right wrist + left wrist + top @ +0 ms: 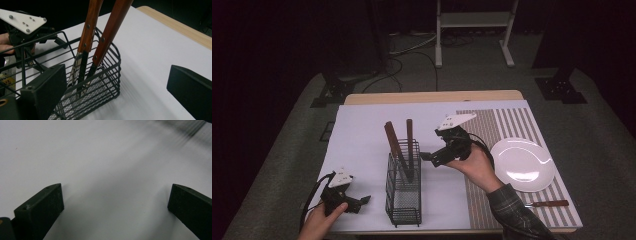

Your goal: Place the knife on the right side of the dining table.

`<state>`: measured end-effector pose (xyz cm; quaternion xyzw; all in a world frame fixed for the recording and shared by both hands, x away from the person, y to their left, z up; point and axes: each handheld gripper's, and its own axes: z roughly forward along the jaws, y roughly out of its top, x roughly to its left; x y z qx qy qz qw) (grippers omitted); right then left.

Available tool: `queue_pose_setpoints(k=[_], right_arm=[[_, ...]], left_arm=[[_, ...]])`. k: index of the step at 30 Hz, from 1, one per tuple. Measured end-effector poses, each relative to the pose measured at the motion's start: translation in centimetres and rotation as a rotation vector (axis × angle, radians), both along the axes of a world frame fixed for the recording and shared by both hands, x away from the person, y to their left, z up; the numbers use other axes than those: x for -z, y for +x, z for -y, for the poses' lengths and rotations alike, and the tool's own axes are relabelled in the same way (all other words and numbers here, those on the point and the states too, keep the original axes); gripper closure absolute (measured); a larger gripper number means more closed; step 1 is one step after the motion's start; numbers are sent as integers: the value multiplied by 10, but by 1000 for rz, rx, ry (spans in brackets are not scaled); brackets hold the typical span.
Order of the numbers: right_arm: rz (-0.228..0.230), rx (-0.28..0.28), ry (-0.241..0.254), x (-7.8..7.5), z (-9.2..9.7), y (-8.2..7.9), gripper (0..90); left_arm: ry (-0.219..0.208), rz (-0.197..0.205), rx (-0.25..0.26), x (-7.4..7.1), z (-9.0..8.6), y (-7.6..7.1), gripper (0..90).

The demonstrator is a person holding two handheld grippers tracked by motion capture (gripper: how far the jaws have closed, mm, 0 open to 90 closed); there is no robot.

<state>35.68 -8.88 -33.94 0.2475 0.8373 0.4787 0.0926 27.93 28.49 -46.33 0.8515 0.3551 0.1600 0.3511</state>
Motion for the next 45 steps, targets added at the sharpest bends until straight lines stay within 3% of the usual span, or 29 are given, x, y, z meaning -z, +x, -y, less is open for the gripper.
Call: queue_pose_setpoints(k=[10,12,18,28,29,36,45], right_arm=[[9,-5,26,-12,-8,9,19],[14,-5,30,-14,-10,11,78],[16,-18,51,-20,-20,18,80],[8,-25,62,-21,-36,31,95],[12,-28,63,-21,-37,32,150],[29,-31,83,-24,-43,36,240],[21,-47,102,-24,-50,40,455]], left_arm=[[0,-2,0,0,0,0,0],[0,-2,0,0,0,0,0],[-1,0,-1,0,0,0,0],[-3,1,-2,0,0,0,0],[-3,1,-2,0,0,0,0],[-1,0,-1,0,0,0,0],[0,-2,0,0,0,0,0]])
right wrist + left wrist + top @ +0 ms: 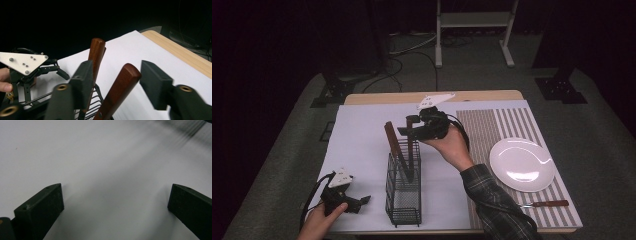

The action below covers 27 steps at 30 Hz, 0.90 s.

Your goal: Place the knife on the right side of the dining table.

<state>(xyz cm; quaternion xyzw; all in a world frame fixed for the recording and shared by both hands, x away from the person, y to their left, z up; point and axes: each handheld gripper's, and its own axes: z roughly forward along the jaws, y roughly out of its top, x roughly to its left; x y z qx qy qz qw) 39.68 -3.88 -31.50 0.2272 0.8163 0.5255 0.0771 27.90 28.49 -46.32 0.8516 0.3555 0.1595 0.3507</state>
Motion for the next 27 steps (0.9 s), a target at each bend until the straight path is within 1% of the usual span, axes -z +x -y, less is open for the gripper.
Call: queue_pose_setpoints(k=[3,11,16,20,27], right_arm=[[-2,-2,-1,0,-2,0,529],[9,-1,0,-2,2,-2,649],[12,-15,3,-3,4,-7,679],[6,-41,27,-5,7,-13,704],[3,-73,46,-9,10,-24,728]], left_arm=[[0,0,0,0,0,0,0],[0,0,0,0,0,0,0],[1,-1,0,0,0,0,0],[0,0,0,0,0,0,0],[0,0,0,0,0,0,0]])
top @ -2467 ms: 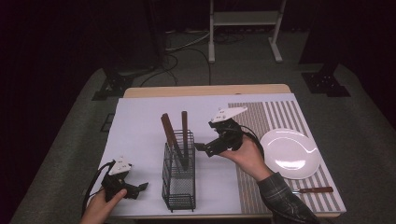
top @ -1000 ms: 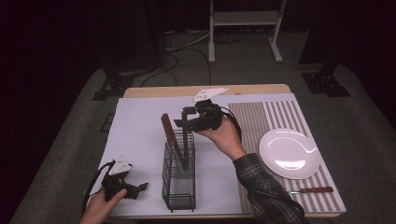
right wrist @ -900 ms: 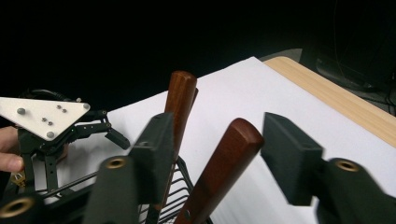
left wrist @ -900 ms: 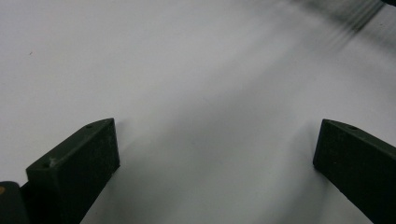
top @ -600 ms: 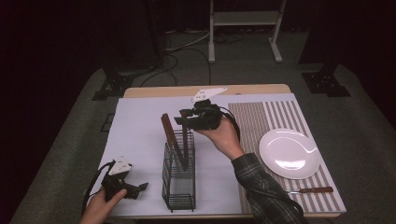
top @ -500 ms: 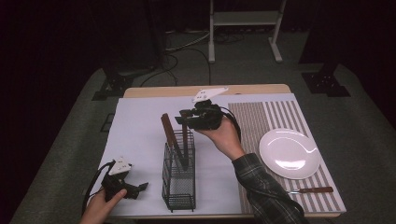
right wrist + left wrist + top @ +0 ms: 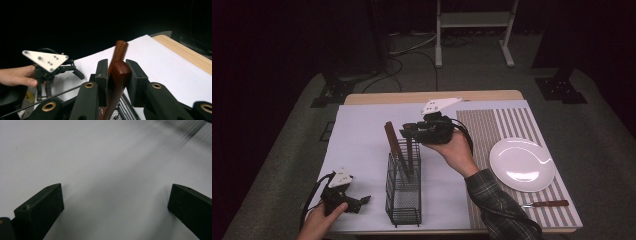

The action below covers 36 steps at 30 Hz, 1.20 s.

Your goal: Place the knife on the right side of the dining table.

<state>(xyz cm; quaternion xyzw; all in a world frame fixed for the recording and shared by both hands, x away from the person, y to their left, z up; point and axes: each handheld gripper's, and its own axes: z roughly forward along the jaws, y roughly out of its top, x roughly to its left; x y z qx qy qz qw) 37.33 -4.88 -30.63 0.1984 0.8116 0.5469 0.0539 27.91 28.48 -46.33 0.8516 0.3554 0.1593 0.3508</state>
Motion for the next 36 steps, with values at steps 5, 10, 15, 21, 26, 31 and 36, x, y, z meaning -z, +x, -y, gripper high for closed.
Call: queue_pose_setpoints(k=[5,10,15,21,26,31,36], right_arm=[[2,-21,18,-1,1,-8,745],[4,-43,30,-3,1,-17,761],[9,-71,34,-4,0,-27,779],[32,-71,15,-6,-3,-32,789],[45,-69,32,-11,-3,-31,791],[61,-66,38,-21,-3,-32,792],[78,-61,40,-30,-3,-33,793]], left_arm=[[-1,2,-2,0,0,0,0],[-1,0,-1,0,0,0,0],[-1,-1,-2,0,0,0,0],[-1,-1,-1,0,0,0,0],[-1,-1,-1,0,0,0,0],[0,-1,-1,0,0,0,0],[0,-1,-1,0,0,0,0]])
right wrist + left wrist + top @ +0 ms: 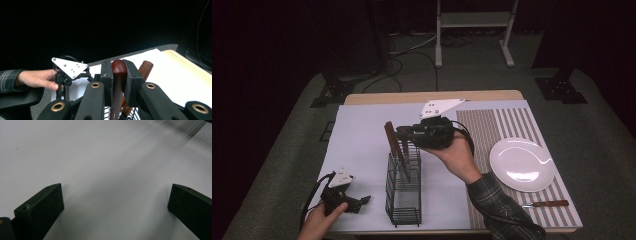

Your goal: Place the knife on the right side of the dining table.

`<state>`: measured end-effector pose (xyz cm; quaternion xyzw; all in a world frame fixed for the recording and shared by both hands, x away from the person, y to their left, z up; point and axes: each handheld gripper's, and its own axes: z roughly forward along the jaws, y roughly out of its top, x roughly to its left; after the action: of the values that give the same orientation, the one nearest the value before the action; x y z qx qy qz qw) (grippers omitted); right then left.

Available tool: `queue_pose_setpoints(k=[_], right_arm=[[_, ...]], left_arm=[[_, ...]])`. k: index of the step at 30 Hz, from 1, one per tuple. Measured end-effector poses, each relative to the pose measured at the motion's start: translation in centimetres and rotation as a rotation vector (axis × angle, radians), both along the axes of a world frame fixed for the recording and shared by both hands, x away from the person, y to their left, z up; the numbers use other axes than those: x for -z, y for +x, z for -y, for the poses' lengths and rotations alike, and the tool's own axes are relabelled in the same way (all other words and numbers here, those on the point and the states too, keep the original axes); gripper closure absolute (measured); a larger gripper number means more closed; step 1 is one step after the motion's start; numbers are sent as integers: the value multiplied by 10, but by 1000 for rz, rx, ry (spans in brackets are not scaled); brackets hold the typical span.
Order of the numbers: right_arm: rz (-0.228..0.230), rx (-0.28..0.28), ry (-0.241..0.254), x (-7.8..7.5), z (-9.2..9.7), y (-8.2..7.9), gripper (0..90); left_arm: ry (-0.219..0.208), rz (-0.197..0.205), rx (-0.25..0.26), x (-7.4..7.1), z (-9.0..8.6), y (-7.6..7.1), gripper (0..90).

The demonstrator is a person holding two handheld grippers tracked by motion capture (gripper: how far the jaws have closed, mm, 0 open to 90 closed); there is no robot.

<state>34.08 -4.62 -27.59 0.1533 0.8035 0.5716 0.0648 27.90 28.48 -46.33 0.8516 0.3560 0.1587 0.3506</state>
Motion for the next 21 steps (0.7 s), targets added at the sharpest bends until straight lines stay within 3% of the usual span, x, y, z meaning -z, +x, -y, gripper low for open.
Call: queue_pose_setpoints(k=[21], right_arm=[[65,31,18,-39,9,-2,795]], left_arm=[[1,0,1,0,0,0,0]])
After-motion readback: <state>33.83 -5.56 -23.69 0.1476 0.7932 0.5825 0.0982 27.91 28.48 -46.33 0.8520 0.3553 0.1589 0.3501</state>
